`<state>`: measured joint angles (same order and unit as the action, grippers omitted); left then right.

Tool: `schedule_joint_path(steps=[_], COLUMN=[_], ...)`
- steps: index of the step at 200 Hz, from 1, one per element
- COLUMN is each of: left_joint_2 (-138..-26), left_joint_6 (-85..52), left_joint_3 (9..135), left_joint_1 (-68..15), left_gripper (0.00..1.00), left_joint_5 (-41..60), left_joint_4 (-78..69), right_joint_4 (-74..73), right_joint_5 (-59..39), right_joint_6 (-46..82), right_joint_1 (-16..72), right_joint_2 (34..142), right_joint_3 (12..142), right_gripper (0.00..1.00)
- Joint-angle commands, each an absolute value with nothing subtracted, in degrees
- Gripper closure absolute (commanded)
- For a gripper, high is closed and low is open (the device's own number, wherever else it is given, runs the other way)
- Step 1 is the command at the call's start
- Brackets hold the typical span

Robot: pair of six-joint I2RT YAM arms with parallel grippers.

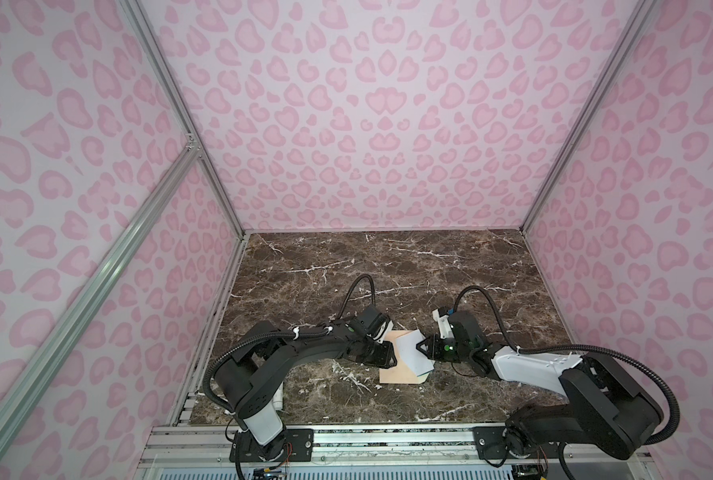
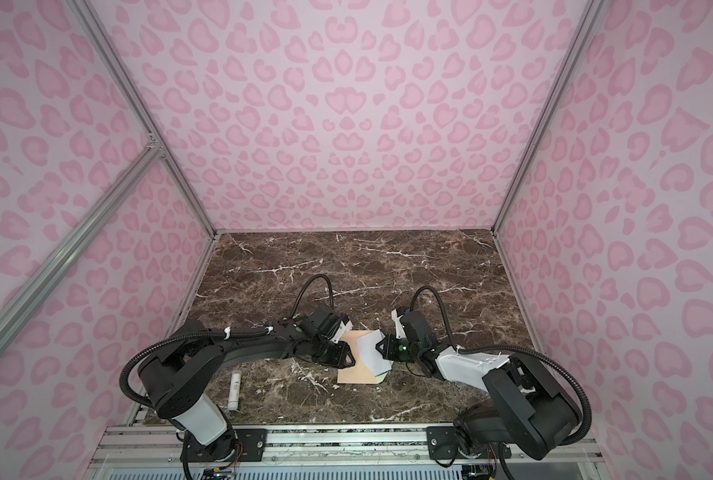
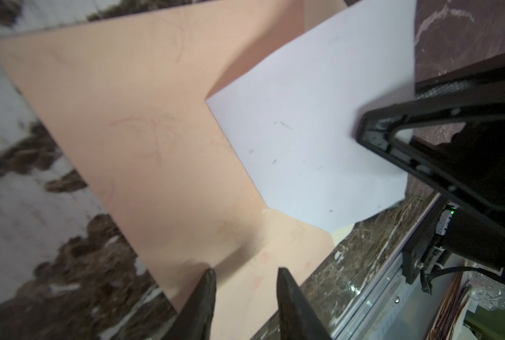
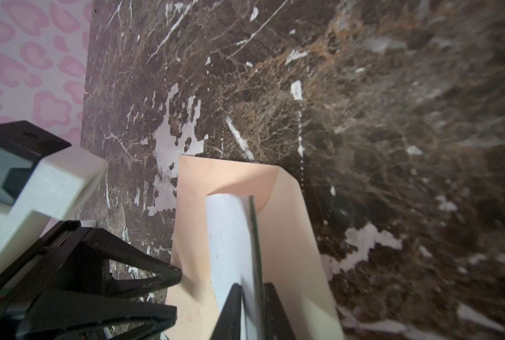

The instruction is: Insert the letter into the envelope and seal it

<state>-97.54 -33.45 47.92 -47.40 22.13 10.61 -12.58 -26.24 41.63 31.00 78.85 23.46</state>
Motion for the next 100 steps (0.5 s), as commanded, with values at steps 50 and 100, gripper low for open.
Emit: schedule_joint_path(steps=[50, 100], left_joint_2=[-99.13, -99.76], left_joint_6=[-33.31, -33.13], left_joint_3=[47.28, 47.79], left_joint_1=[-47.44, -47.44], left_gripper=[0.61, 0.62], left_joint_5=[16.87, 17.14], left_joint_4=[15.81, 15.75], right_joint_4=[0.49, 7.24], right_joint_5=[-17.67, -14.06], right_joint_6=[44.61, 49.13], right_joint_1=[32.50, 33.49], right_joint_2=[68.51, 65.30], right_joint_3=[22.48, 21.35], right_gripper=[0.97, 0.97])
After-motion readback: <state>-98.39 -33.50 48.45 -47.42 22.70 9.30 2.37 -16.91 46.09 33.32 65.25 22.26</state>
